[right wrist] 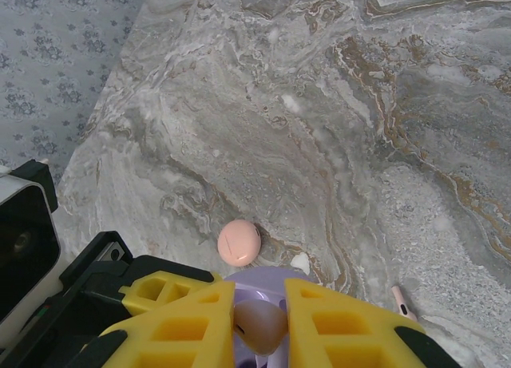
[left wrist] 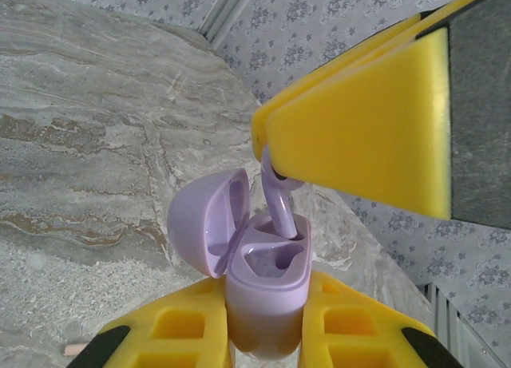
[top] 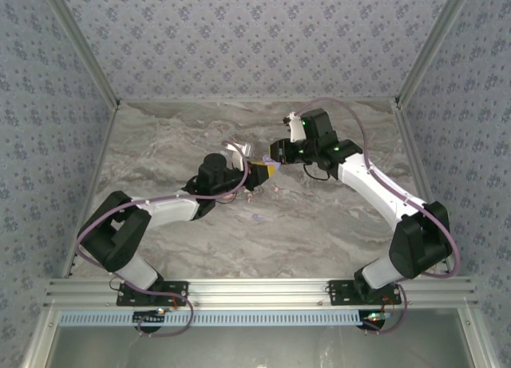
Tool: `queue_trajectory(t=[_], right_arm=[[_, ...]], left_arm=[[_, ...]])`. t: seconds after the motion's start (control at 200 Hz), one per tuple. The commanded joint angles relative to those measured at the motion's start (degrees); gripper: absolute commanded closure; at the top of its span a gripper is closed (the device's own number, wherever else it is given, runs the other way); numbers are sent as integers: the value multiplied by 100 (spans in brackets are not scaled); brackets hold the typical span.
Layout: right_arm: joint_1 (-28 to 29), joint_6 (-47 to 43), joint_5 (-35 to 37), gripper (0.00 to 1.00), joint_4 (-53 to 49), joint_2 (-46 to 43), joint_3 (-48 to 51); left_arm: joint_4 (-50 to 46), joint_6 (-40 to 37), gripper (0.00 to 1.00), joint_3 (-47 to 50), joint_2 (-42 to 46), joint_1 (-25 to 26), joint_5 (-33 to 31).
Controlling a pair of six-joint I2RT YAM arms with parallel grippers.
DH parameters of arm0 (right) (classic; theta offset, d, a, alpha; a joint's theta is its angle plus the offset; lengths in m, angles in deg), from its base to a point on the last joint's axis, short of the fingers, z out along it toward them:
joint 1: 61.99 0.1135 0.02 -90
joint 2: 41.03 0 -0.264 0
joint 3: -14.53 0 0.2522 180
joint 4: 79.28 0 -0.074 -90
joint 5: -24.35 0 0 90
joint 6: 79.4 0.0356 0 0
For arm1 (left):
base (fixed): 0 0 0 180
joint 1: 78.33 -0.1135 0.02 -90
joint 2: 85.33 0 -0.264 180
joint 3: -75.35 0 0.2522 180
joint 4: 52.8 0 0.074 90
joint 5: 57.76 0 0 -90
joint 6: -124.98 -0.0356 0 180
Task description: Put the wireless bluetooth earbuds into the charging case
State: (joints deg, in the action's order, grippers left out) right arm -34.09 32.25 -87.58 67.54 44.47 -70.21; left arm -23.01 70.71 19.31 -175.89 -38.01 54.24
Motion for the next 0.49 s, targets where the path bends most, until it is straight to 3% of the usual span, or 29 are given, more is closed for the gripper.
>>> queue_trajectory(t=[0.0, 0.49], right_arm=[[37, 58, -29, 78, 31, -150, -154], [58, 76, -81, 78, -35, -161, -74]], left_arm=[[136, 73, 89, -165, -78, 54, -82], [293, 119, 89, -172, -40, 52, -108]])
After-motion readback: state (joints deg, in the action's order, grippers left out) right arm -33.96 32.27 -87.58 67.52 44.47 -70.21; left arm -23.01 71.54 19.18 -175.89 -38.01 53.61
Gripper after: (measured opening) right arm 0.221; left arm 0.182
